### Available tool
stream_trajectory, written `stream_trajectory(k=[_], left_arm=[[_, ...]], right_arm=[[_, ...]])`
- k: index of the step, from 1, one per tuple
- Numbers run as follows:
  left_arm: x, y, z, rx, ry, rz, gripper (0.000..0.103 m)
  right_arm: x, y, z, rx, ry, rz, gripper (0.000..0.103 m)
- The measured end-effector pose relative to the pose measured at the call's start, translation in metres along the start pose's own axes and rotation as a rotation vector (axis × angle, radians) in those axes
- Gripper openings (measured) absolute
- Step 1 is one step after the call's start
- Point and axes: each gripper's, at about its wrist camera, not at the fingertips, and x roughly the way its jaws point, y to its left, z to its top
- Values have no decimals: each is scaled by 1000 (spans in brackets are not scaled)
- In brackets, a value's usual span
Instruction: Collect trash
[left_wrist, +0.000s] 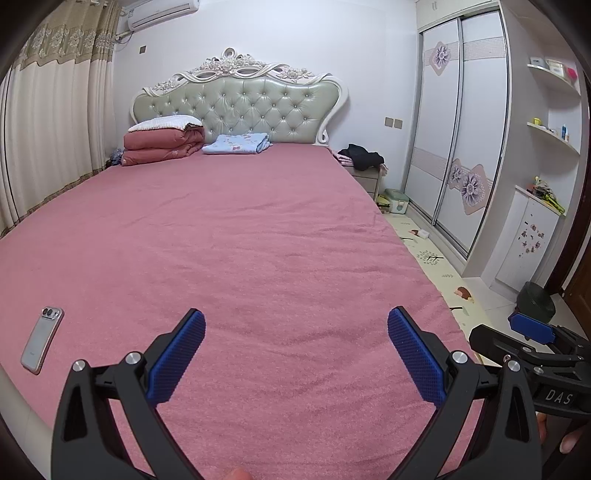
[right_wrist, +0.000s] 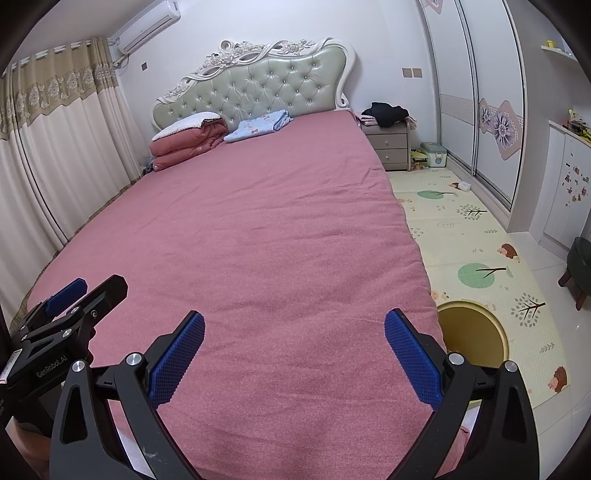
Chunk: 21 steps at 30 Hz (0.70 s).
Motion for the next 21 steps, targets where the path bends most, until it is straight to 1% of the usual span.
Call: stream_trajectory(k=[21], left_arm=[[1,3,0,1,-3,4,99]], right_arm=[[-1,1,1,-3,4,-1,94]])
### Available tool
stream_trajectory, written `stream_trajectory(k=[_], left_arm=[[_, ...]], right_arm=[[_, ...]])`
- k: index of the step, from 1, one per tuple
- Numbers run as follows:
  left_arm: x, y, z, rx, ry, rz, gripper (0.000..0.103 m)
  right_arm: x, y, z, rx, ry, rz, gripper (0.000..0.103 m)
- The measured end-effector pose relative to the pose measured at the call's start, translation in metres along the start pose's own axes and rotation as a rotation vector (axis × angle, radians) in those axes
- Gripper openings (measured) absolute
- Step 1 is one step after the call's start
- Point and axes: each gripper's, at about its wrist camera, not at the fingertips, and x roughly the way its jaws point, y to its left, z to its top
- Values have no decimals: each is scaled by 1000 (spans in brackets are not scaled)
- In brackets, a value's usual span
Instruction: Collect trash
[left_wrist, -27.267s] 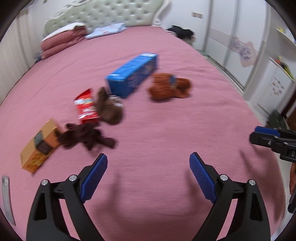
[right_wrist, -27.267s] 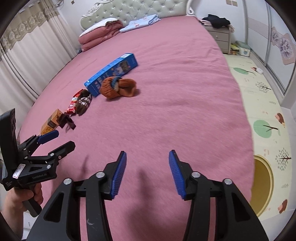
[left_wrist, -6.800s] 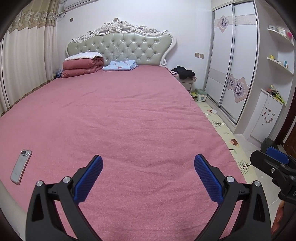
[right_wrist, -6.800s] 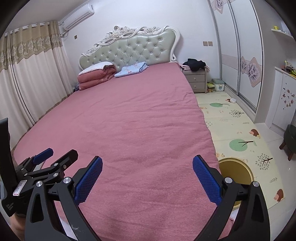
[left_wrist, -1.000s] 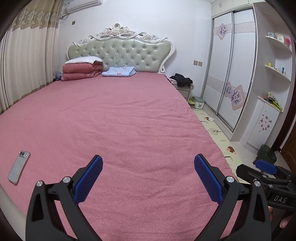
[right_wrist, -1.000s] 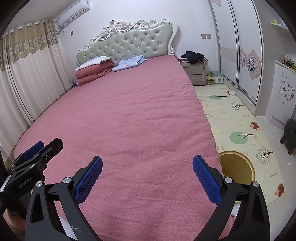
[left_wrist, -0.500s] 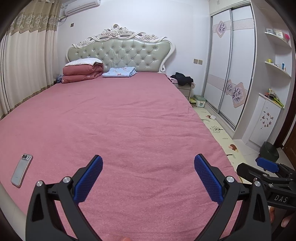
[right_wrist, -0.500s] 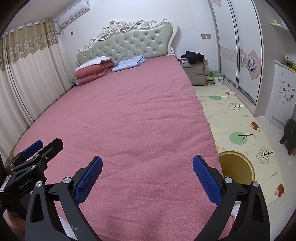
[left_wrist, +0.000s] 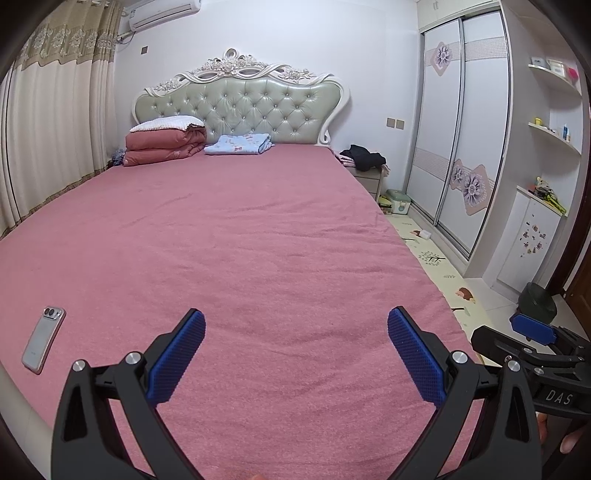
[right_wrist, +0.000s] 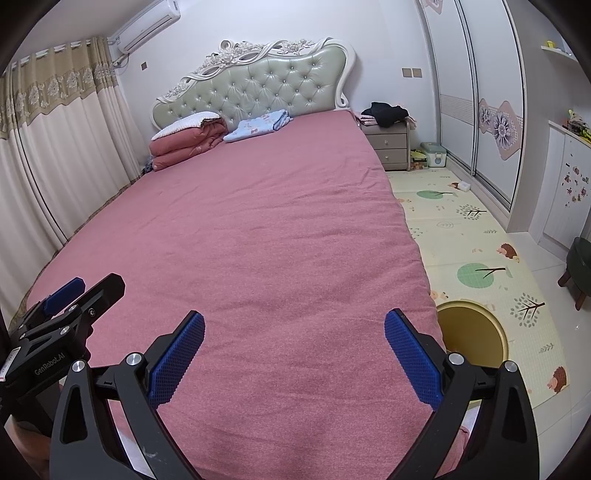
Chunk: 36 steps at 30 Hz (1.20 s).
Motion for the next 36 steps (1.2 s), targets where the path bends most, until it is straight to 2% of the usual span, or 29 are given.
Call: stream_trajectory(k=[14,19,30,36], left_arm=[[-3,-2,-1,-13,-7,-20,99],[-8,-3,-1,-15,-32,34,99],[-7,5,-2,-73,-2,-67,99],[2,2,-3,-49,34,8,99]], right_arm=[[-1,2,-1,-10,-3,1,94],[-1,2,-1,-8,3,3,94],[-2,5,-1,-27,1,8,94],[-1,1,0,-15,4,3,94]])
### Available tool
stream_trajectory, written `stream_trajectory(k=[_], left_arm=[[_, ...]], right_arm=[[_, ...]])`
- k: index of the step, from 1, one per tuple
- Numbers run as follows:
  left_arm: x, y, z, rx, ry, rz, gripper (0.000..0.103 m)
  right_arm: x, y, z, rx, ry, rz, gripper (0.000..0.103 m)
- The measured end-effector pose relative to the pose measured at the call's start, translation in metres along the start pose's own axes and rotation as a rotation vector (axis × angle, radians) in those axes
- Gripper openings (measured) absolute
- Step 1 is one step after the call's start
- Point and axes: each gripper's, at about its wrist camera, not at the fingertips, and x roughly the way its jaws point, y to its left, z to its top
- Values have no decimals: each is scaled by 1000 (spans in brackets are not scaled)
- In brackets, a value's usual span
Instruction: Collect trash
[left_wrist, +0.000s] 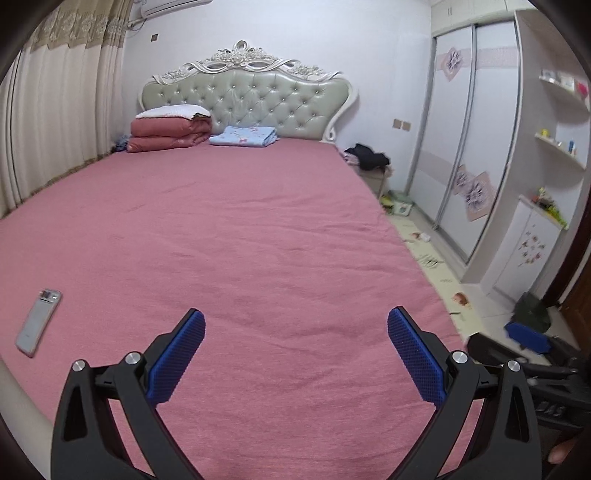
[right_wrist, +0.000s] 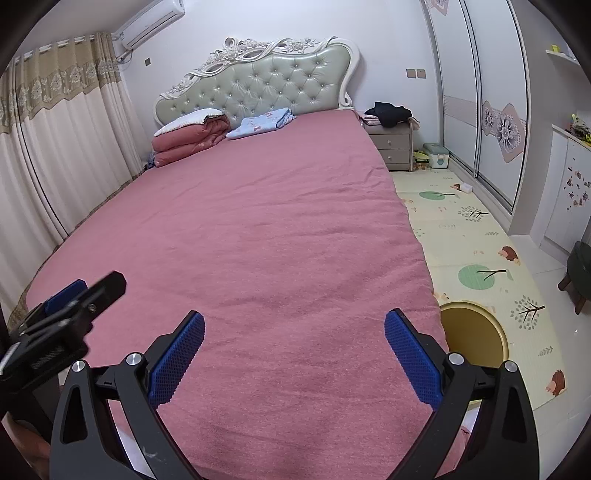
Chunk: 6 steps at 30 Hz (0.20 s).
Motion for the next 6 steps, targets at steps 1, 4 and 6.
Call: stream_trajectory(k=[1,4,6], left_arm=[[3,-1,0,7,22,-3,99],[8,-1,-1,6,51,-17,99],[9,-2,-3,8,57,-16,99]], right_arm=[[0,1,1,-2,-2,0,94],[-1,2,2,-9,-9,-6,94],[0,3,2,-12,-9,-5,94]])
